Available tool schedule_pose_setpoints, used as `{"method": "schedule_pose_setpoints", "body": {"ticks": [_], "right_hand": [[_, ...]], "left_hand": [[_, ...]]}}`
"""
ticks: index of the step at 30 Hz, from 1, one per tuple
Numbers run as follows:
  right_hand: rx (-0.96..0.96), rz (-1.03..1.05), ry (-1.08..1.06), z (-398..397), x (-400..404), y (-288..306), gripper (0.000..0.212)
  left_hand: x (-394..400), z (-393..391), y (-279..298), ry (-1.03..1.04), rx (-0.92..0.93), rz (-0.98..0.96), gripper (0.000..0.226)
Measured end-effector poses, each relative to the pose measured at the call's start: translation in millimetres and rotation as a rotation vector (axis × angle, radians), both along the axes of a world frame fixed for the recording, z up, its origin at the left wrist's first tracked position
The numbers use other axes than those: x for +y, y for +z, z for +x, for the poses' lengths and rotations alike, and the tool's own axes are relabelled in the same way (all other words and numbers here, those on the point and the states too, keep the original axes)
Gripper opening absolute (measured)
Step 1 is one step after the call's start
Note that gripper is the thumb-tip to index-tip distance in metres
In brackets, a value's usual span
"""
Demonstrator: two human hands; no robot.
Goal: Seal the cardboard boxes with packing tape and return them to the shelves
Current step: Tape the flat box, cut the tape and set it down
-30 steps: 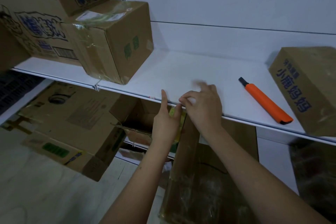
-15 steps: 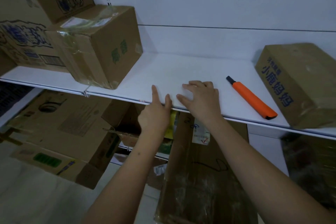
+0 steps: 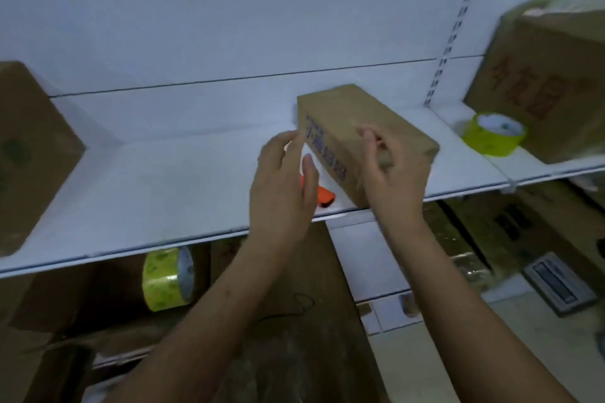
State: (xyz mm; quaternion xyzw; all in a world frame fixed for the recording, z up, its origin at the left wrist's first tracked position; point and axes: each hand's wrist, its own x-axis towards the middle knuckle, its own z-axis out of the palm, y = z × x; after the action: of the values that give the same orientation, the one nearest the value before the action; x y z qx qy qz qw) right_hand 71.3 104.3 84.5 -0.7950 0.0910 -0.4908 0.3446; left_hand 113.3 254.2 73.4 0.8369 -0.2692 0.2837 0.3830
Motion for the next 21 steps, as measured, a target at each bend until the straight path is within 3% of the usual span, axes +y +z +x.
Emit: {"method": "schedule_pose_setpoints", "body": {"ticks": [4, 8, 11, 14, 18, 21], "right_hand": [[0.056, -0.002, -0.213, 1, -73, -14, 0.03], [0.254, 0.332, -0.033, 3, -92, -33, 0.039], [0.222, 0.37, 0.005, 5, -88, -42, 0.036], [0.232, 0.421, -0.013, 8, -87, -41, 0.035], [0.266, 0.504, -0.044, 11, -86, -36, 0.043], [0.235, 0.638, -0.028, 9, -90, -29, 0.036]], "left_hand": [[-64, -7, -5, -0.195, 0.036, -0.026, 0.049], [-98, 6, -25, -0.304, 0.107, 0.001, 0.047], [-104, 14, -35, -0.333, 0.123, -0.062, 0.041], [-114, 7, -34, -0.318, 0.211, -0.242, 0.038], [-131, -11, -25, -0.234, 0.503, -0.494, 0.053], [-137, -16, -7, -0.17, 0.783, -0.457, 0.072]]}}
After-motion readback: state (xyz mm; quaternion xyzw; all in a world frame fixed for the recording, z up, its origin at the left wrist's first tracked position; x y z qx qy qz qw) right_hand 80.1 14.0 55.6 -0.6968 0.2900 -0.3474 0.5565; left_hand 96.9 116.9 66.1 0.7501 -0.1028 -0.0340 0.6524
